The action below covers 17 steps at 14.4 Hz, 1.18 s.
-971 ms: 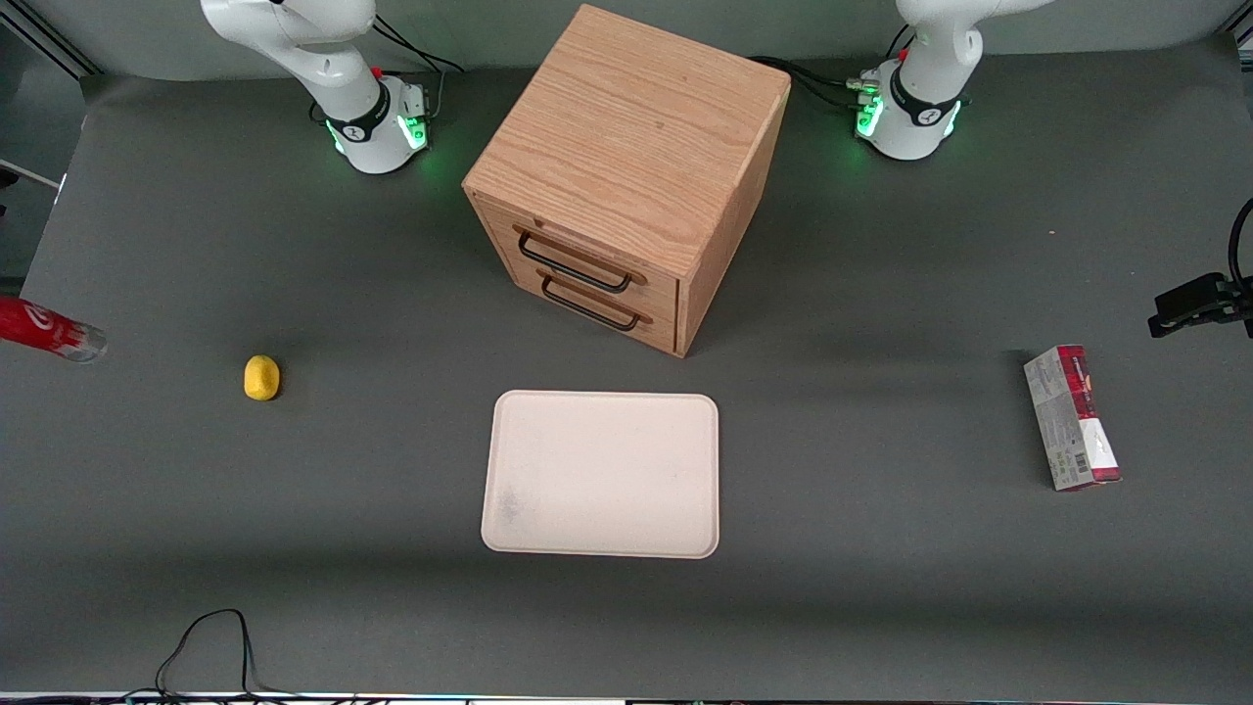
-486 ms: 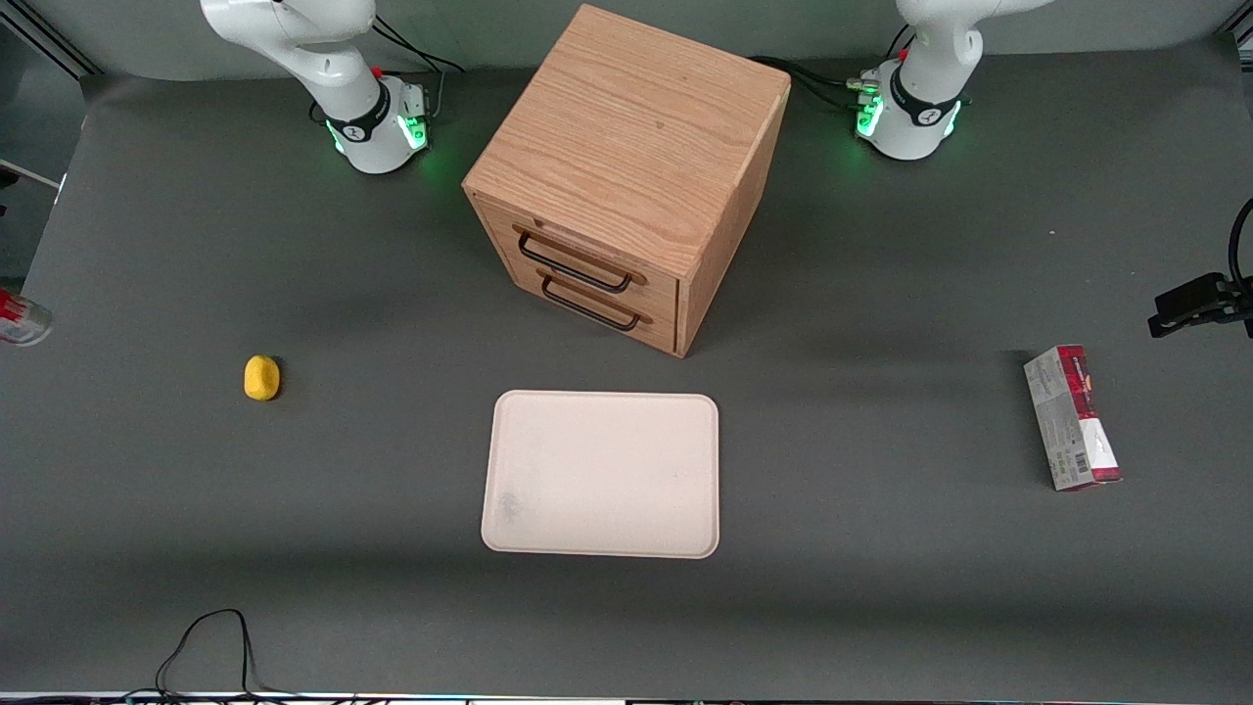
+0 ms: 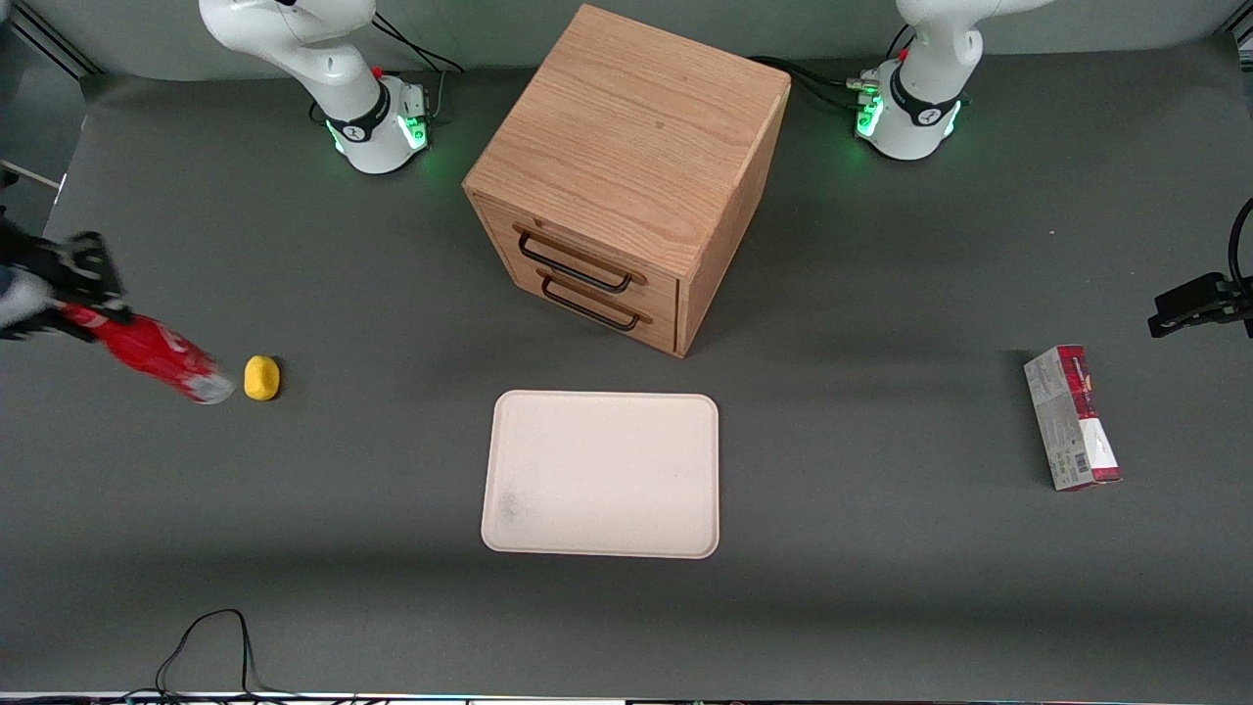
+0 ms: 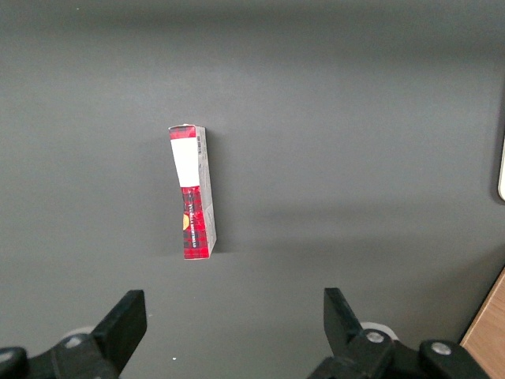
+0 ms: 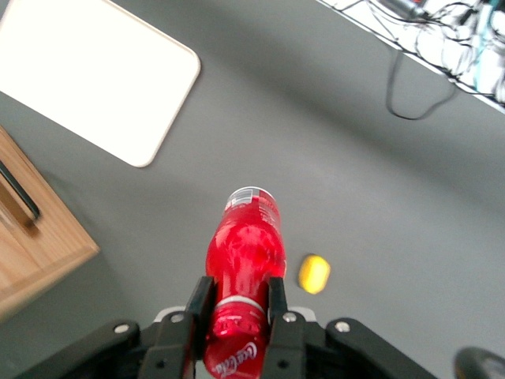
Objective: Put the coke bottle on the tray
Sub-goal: 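Carry the bottle with the right gripper over the white tray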
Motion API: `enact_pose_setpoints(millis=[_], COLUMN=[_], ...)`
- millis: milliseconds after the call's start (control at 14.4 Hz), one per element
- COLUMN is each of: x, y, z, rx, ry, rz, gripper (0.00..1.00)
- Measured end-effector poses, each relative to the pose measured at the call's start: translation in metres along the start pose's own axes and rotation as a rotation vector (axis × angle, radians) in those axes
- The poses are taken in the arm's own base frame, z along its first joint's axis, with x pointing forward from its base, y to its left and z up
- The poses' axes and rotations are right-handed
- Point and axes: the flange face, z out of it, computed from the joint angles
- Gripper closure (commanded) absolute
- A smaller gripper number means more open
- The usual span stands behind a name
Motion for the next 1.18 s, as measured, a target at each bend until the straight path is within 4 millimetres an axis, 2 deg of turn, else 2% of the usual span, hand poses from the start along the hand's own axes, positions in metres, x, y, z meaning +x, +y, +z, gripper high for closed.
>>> enact_pose_setpoints(millis=[208,416,624,694,832,971,1040,1179], x=[0.040,0.076,0.100,0.106,0.115,0.123,0.129,0.146], y=[-0.052,-0.119,-0.194,-0.209,-0.217,-0.212,-0.209,-0.204], z=[0.027,0.053,0.080,0.087,0.097,0.108,0.119,0.160], rx=[0.032,0.003,-0.032,-0.035,-0.034,-0.033,-0.033,-0.034], ry=[-0.011,-0.002,0.002,0.004,0.017,0.032,0.034,0.023], rz=[0.069,0.116,0.140,0.143,0.140,0.146,0.150,0.156], gripper=[1.00,1.00,1.00,1.00,1.00,1.00,1.00,1.00])
